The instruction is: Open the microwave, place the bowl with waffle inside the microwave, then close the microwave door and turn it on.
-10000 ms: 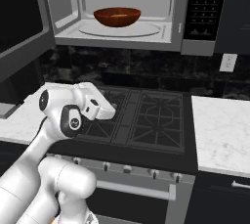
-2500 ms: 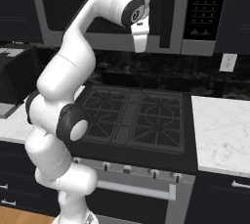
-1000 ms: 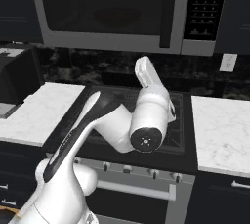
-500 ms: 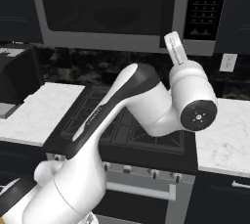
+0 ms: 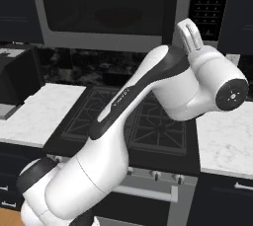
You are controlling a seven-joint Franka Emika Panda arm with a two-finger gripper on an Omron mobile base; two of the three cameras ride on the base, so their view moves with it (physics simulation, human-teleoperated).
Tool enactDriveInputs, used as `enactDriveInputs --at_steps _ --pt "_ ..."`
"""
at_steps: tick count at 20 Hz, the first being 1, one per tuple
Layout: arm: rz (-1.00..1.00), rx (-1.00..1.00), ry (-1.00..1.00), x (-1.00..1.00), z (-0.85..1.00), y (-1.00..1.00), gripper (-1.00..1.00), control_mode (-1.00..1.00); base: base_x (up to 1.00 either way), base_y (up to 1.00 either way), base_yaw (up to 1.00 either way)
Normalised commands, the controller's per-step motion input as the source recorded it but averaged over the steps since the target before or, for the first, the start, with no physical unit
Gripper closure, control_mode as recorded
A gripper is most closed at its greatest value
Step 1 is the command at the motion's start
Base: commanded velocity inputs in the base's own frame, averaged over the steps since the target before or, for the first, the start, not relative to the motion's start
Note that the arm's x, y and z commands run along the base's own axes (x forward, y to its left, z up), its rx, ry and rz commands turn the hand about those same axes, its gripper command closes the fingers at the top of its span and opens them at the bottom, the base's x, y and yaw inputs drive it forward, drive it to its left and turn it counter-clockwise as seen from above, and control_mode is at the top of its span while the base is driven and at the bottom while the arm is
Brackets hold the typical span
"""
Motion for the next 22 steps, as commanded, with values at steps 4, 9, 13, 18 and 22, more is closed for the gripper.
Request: enactDriveInputs --at_steps 4,9,13,18,22 --pt "0.00 0.00 0.00 0.66 -0.08 -0.02 1.00 -1.00 0.00 0.00 0.00" --pt "0.00 0.00 0.00 0.52 -0.28 -0.37 1.00 -1.00 0.00 0.00 0.00" --pt "0.00 0.00 0.00 0.02 -0.22 -0.62 1.00 -1.00 0.00 0.00 0.00" --pt "0.00 0.00 -0.02 0.08 -0.02 -0.29 1.00 -1.00 0.00 0.00 0.00" --pt "0.00 0.00 -0.01 0.35 0.00 -0.06 1.00 -1.00 0.00 0.00 0.00"
